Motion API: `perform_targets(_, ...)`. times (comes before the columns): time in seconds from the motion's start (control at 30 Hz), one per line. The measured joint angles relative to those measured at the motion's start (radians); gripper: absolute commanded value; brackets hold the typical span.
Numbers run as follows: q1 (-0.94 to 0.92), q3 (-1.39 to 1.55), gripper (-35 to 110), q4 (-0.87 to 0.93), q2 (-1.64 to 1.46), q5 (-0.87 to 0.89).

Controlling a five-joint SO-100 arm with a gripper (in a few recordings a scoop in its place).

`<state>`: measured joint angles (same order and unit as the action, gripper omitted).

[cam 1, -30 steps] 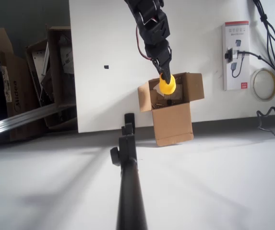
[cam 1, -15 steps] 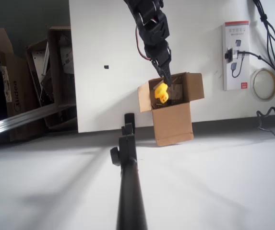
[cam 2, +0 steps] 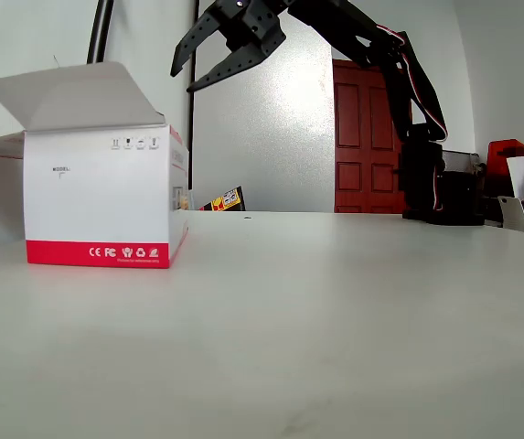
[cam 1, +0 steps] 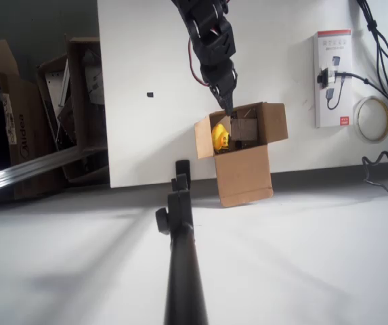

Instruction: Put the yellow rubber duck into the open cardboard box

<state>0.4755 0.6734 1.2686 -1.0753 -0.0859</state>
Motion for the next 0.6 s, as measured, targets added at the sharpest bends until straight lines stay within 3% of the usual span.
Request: perform_targets(0.6, -0.112, -0.002, -1, 0.199, -0.287, 0.000)
